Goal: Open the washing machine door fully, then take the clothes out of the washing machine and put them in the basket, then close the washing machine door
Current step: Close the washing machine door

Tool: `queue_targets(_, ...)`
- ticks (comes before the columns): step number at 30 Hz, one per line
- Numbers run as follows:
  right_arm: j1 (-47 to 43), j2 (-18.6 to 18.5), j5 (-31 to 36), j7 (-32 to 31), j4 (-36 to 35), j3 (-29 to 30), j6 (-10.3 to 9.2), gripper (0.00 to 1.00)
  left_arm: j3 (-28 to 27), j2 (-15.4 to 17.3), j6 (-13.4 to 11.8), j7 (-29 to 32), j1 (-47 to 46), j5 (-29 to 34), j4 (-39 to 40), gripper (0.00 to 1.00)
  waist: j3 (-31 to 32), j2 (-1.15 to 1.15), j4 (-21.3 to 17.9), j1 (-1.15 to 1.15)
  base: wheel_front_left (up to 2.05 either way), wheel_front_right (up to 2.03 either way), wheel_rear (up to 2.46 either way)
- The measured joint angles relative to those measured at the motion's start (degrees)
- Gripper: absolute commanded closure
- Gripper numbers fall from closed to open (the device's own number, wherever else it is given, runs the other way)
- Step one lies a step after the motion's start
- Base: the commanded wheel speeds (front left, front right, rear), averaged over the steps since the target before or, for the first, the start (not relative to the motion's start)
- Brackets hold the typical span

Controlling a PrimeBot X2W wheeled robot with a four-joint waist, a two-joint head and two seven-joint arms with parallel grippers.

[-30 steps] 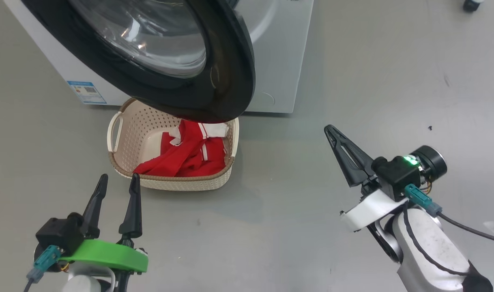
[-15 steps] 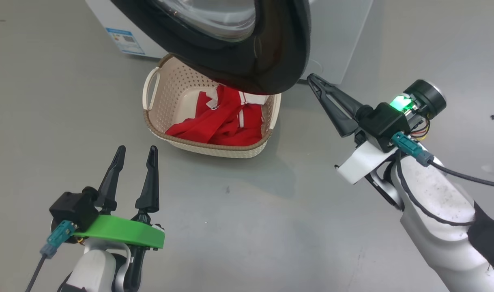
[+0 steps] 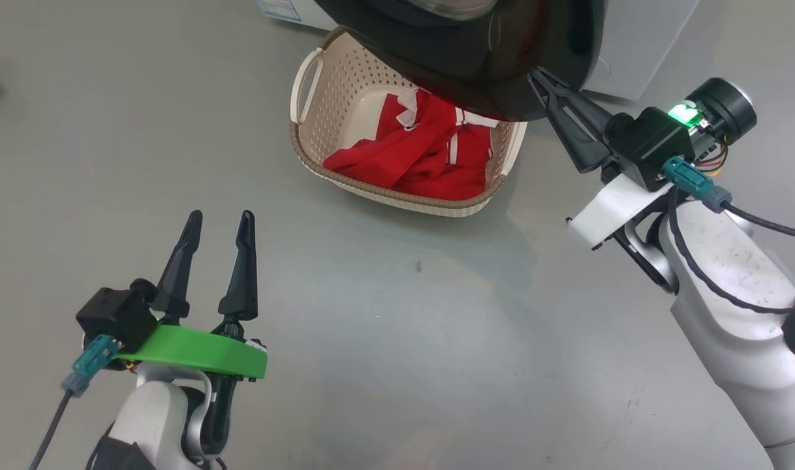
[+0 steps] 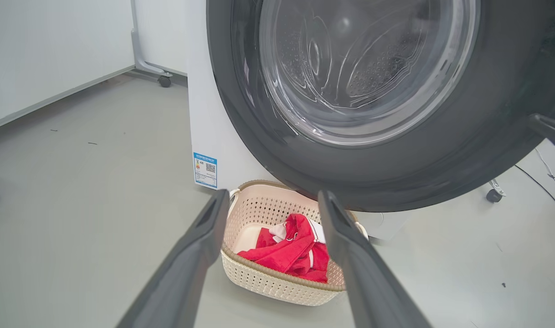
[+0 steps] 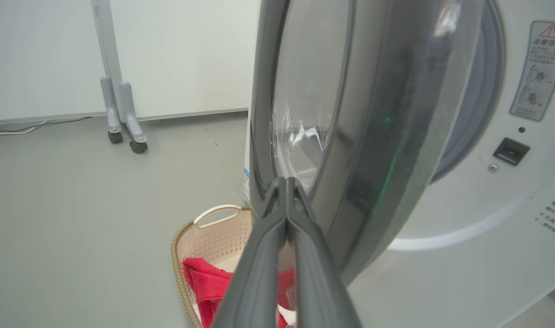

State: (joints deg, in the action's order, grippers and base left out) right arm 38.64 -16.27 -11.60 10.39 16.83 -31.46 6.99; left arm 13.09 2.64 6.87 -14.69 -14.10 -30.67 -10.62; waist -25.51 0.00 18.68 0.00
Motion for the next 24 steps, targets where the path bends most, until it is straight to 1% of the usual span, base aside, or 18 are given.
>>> queue_targets(7, 2.3, -0.4, -1.2, 0.4, 2.4, 0.6, 0.00, 1.00, -0.4, -0.2, 0.0, 0.0, -0.3, 0.0, -0.8, 0.00, -1.4, 0.00, 1.3, 0.00, 0.00, 0.00, 0.00)
queue_targets(14, 4.3, -0.5, -2.5, 0.8, 3.4, 1.3, 0.02, 1.00, -0.4, -0.3, 0.0, 0.0, -0.6, 0.0, -0.8, 0.00, -2.5, 0.00, 1.4, 0.00, 0.00, 0.00, 0.00)
queue_targets(17, 5.4, -0.7, -2.5, 0.9, 3.8, 1.7, 0.48, 1.00, -0.4, -0.4, 0.0, 0.0, -0.8, 0.0, -0.6, 0.00, -3.2, 0.00, 1.4, 0.00, 0.00, 0.00, 0.00)
queue_targets(24, 8.8, -2.0, -2.5, 0.9, 4.1, 2.6, 0.51, 1.00, -0.6, -0.6, 0.1, 0.0, -2.1, 0.0, 0.0, 0.00, -5.5, 0.00, 1.5, 0.00, 0.00, 0.00, 0.00)
